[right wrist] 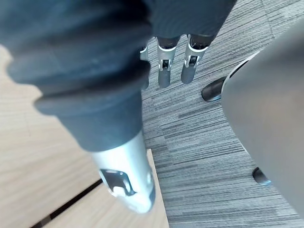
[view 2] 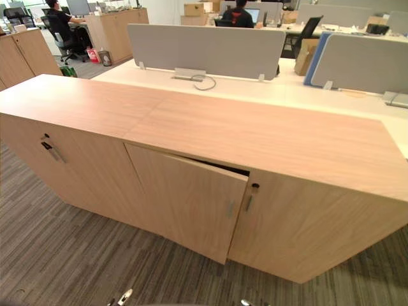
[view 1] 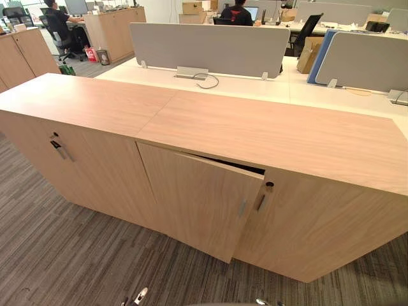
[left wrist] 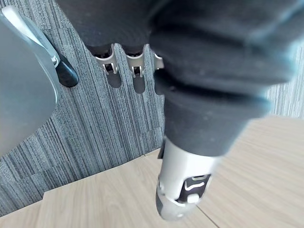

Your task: Walk over to the cabinet, pick up the folder, carry it to the office cabinet, place the folder inside the office cabinet, then close the office cabinet door

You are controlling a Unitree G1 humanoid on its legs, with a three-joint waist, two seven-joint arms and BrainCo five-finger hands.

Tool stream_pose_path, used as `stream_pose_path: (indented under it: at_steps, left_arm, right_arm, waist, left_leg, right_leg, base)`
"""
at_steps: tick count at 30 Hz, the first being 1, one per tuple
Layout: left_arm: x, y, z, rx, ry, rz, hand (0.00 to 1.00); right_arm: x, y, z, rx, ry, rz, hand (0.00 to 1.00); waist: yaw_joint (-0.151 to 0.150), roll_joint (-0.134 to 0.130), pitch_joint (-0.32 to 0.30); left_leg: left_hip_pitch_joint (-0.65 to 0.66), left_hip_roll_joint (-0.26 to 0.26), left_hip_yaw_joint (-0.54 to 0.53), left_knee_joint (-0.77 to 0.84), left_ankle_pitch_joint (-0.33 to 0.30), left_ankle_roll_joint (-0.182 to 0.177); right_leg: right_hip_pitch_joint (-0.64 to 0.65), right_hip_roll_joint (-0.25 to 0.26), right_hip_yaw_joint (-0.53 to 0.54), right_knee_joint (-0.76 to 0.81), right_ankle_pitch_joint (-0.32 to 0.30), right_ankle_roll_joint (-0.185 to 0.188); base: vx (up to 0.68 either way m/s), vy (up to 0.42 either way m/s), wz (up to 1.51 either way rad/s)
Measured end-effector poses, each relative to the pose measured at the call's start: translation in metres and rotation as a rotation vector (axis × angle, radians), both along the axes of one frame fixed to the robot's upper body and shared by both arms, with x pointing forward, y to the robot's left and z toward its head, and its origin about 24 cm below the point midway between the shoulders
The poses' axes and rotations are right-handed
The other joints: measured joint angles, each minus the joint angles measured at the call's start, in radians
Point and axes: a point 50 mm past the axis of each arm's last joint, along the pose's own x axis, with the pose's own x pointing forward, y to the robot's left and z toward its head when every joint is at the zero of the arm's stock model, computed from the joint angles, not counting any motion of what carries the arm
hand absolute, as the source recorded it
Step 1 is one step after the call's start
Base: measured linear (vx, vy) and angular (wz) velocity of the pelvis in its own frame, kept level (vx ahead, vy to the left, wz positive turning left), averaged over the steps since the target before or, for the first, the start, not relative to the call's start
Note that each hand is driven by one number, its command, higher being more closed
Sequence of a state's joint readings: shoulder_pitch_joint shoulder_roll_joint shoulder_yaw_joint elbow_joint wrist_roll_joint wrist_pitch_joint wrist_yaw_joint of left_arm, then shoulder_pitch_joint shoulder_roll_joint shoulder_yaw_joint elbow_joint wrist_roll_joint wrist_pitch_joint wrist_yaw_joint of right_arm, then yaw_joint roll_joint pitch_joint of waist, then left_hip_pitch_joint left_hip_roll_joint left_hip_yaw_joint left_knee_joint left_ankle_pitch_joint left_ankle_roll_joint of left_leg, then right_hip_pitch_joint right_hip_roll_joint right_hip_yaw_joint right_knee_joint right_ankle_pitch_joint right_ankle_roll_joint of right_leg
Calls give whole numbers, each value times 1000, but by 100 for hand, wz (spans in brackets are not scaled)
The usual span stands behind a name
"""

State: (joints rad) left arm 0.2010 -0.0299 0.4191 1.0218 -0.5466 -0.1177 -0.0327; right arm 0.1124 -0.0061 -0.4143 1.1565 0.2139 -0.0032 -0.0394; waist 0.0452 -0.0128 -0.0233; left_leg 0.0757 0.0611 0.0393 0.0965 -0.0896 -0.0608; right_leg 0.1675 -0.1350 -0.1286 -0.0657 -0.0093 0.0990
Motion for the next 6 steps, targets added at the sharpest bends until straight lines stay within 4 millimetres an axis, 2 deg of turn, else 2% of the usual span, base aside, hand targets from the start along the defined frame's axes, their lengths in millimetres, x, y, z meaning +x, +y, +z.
stream_pose_path:
  at_steps: [6]
  left_arm:
    - [2, 0, 0, 52, 44, -195, 0]
  right_arm:
    - [-3, 0, -1, 7, 10, -34, 0]
  waist:
    - [0, -2, 1]
  left_leg:
    - [45, -12, 13, -38, 0, 1]
  right_leg:
    - [14, -11, -2, 2, 2, -4]
  base:
    - [34, 47, -9]
